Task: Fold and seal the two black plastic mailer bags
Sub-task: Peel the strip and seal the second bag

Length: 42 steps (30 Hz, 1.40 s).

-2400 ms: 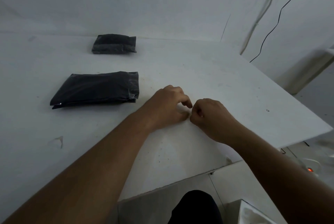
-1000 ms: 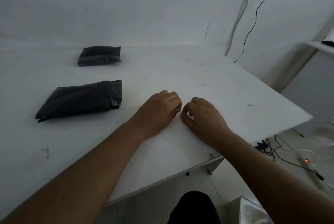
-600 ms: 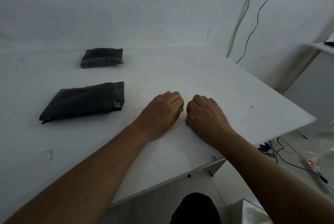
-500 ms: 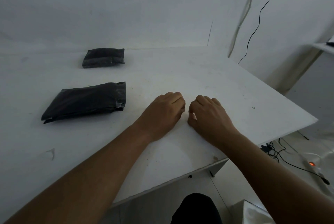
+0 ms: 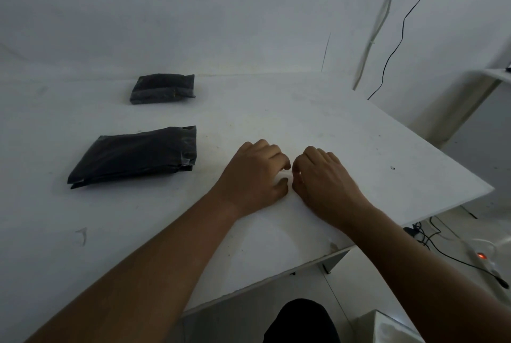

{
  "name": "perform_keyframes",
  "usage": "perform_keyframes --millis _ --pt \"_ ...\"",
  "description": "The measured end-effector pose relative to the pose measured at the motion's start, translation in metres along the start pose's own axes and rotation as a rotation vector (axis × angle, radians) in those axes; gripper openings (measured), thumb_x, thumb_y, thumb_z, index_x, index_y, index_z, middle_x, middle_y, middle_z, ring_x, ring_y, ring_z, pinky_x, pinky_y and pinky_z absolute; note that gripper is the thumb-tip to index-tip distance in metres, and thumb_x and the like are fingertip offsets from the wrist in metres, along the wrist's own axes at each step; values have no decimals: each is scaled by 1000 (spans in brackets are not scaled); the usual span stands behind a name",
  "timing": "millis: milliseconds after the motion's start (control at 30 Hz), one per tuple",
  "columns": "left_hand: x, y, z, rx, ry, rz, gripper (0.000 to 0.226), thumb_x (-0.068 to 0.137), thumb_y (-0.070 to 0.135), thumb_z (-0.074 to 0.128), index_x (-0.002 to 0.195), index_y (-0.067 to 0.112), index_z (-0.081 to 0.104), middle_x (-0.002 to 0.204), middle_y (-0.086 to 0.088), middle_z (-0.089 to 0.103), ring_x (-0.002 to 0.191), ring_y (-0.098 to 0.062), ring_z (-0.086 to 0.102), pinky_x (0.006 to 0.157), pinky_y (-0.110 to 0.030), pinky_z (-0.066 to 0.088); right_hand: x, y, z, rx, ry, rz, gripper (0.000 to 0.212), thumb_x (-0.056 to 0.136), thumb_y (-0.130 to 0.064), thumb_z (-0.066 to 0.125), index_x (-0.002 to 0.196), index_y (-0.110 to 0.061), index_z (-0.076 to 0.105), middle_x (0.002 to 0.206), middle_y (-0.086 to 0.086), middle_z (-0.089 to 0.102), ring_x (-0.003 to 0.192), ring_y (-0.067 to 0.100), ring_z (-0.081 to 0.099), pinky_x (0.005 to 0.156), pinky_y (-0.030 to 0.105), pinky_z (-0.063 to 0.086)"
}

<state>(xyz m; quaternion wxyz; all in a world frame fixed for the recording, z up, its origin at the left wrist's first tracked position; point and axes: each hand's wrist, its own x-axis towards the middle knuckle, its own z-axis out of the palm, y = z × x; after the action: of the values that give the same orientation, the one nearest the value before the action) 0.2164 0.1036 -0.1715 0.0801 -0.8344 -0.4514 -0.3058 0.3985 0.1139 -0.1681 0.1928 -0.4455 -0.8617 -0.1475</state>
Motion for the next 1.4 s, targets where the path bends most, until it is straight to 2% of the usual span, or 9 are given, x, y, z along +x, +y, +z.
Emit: perform_keyframes --millis 233,367,567,667,800,900,1033,1200,1400 --pt "4 2 0 86 112 67 18 89 18 57 72 13 62 69 0 59 72 -24 54 65 -40 40 1 3 0 -35 1 -39 6 89 -12 61 84 -11 60 81 4 53 67 20 47 65 35 44" --pt "7 9 -6 51 138 -17 21 93 21 51 77 12 60 74 0 60 73 -23 54 70 -41 43 -2 5 3 -45 11 -42 8 91 -11 61 84 -10 58 80 4 51 67 18 43 63 34 43" --pt "2 1 -3 42 -11 -95 31 79 43 68 98 18 67 97 4 65 90 -18 58 80 -34 45 4 5 1 -45 1 -60 10 84 -4 62 82 -11 55 80 3 48 67 17 39 62 33 41" --pt "6 2 4 80 45 -78 13 88 26 64 81 16 67 82 2 66 79 -23 58 72 -38 45 6 5 2 -48 -3 -59 8 86 -6 61 83 -11 57 80 3 48 67 15 36 61 29 37" --pt "7 2 4 125 102 -26 21 94 21 57 75 14 63 75 0 62 73 -24 55 69 -41 43 5 7 -1 -25 -16 -48 7 88 -5 58 86 -11 56 83 3 49 67 17 40 62 31 42" --pt "9 5 -2 97 145 -25 20 98 23 54 82 14 64 80 -1 63 76 -23 55 71 -38 43 7 7 -10 72 -8 -4 6 93 -13 54 98 -13 57 93 2 52 74 17 47 71 32 46" --pt "14 6 -12 62 217 -69 17 98 22 56 89 13 67 86 -1 66 83 -21 59 76 -33 41 18 5 -21 194 10 -6 33 92 -32 60 119 -14 58 109 0 59 93 15 56 84 27 43" --pt "19 -2 -23 55 276 -102 16 97 24 60 88 11 66 85 -1 66 81 -22 58 73 -35 42 49 10 -27 161 179 -54 11 94 -21 62 98 -14 69 89 2 62 77 22 55 71 39 48" --pt "43 -25 -47 47 268 -177 14 96 29 62 89 18 67 86 4 67 82 -19 56 75 -33 39 80 14 -41 276 175 -62 8 91 -19 69 91 -14 75 84 -2 65 80 18 54 69 33 45"
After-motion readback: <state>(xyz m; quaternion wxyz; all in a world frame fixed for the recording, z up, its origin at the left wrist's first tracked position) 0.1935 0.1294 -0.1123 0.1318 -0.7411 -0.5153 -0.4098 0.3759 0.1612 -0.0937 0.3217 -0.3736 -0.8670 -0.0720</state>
